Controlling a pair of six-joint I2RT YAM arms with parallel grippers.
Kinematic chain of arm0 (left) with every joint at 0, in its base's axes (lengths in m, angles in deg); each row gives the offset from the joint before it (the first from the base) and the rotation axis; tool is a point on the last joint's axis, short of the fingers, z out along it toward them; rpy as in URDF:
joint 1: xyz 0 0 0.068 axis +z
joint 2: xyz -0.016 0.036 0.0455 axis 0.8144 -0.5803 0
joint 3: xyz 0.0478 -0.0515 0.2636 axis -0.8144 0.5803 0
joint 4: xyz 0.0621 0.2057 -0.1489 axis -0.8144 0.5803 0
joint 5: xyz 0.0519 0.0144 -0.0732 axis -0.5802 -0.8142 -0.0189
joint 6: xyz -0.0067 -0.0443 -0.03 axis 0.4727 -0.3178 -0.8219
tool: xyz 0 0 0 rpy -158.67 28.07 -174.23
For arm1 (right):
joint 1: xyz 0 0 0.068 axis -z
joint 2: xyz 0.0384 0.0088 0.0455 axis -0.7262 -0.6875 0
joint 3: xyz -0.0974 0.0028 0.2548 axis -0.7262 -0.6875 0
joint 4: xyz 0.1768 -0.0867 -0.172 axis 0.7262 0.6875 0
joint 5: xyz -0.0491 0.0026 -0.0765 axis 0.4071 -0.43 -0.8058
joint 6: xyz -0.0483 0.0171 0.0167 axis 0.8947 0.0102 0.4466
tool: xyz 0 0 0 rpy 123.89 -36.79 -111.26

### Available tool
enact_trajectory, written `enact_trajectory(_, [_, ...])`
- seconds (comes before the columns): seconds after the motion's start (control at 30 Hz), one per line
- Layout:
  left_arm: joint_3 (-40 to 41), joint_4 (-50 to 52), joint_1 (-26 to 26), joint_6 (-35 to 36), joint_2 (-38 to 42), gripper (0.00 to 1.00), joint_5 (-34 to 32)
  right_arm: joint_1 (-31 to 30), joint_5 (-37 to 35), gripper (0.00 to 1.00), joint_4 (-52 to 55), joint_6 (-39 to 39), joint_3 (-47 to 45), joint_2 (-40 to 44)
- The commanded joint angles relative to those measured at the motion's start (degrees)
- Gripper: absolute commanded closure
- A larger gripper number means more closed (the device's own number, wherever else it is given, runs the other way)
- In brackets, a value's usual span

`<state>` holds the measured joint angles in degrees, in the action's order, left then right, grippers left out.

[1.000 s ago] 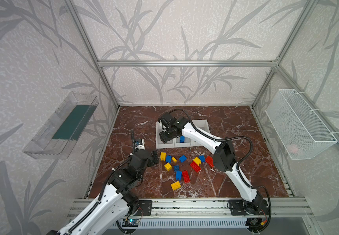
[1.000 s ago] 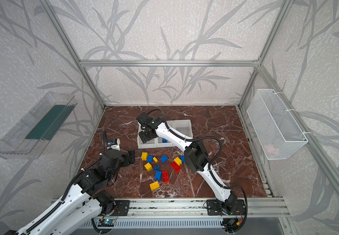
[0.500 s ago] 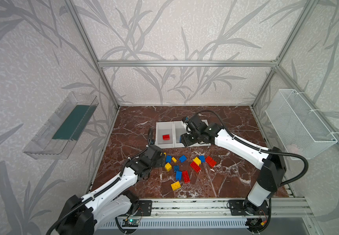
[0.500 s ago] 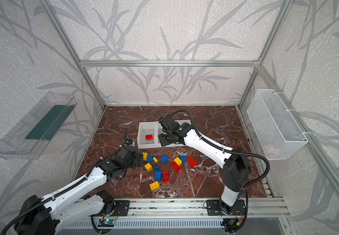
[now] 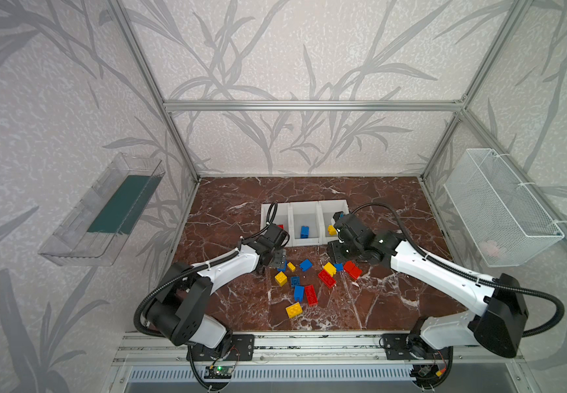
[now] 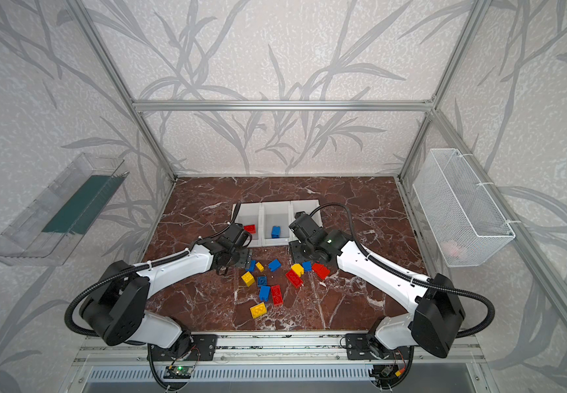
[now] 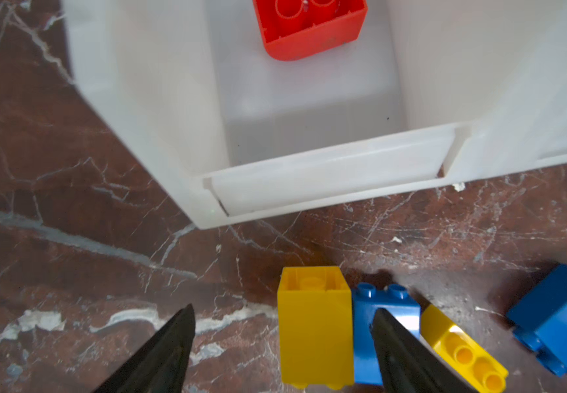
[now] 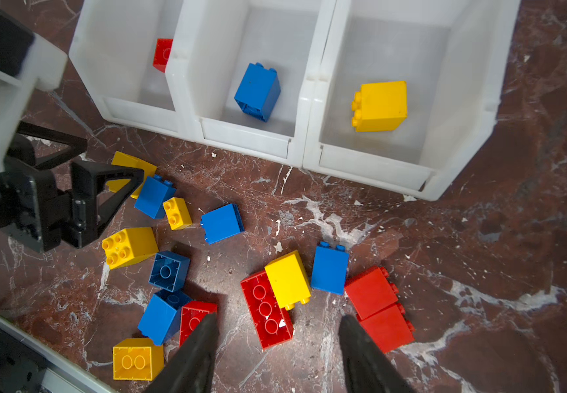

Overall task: Sort the legos into containers by color
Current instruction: Pick up the lego from the center of the table, then place the lego in the container.

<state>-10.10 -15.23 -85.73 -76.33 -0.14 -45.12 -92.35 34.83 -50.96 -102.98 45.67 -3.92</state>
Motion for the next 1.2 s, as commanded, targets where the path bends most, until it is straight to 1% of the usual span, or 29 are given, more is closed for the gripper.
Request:
enact_trajectory(0.0, [-2.00, 1.75, 0.39, 0.28, -2.24, 0.30, 2.16, 0.43, -1.91, 0.42, -0.75, -1.33, -0.90, 1.49])
enact_trajectory(0.07, [-2.22, 1.37, 0.42, 0.16, -3.02, 0.44, 3.09, 0.51, -2.10, 0.42, -0.63, -1.39, -1.02, 1.68])
enact_trajectory(0.13, [-2.20, 1.19, 0.42, -0.19, -3.26, 0.53, 3.29, 0.52, -2.28, 0.42, -0.45, -1.44, -1.16, 1.81])
enact_trajectory(0.2, [-1.95, 1.12, 0.43, -0.29, -2.98, 0.59, 3.31, 0.52, -2.46, 0.42, -0.39, -1.44, -1.11, 1.94])
enact_trajectory(0.27, [-1.62, 1.25, 0.39, -0.37, -2.30, 0.61, 3.30, 0.60, -2.66, 0.42, -0.30, -1.44, -1.25, 2.20])
enact_trajectory(0.33, [-1.61, 1.67, 0.39, -0.34, -1.38, 0.63, 3.49, 0.69, -2.90, 0.42, -0.12, -1.47, -1.20, 2.43])
enact_trajectory(0.4, [-2.14, 2.25, 0.44, 0.02, -0.06, 0.64, 5.35, 0.94, -3.22, 0.42, 0.28, -1.35, -1.17, 3.02])
enact_trajectory(0.53, [-4.34, 1.10, 0.28, 1.33, 3.12, 0.64, 13.53, 2.41, -5.32, 0.42, 1.87, -1.18, -1.38, 6.13])
enact_trajectory(0.63, [-7.50, -0.40, 0.20, 0.99, 3.94, 0.64, 16.68, 4.80, -6.46, 0.42, 3.17, -1.15, -2.42, 10.07])
enact_trajectory(0.73, [-12.35, -1.66, -0.23, 1.34, 2.56, 0.64, 18.77, 7.42, -7.26, 0.42, 4.43, -1.29, -4.07, 14.16])
enact_trajectory(0.9, [-22.54, -3.35, -1.78, 2.79, -4.62, 0.64, 21.65, 10.21, -8.27, 0.42, 7.36, -1.86, -6.77, 20.12])
enact_trajectory(1.17, [-42.55, -2.59, -5.33, 4.15, -21.07, 0.64, 24.96, 10.27, -8.53, 0.42, 10.40, -2.98, -8.51, 24.04])
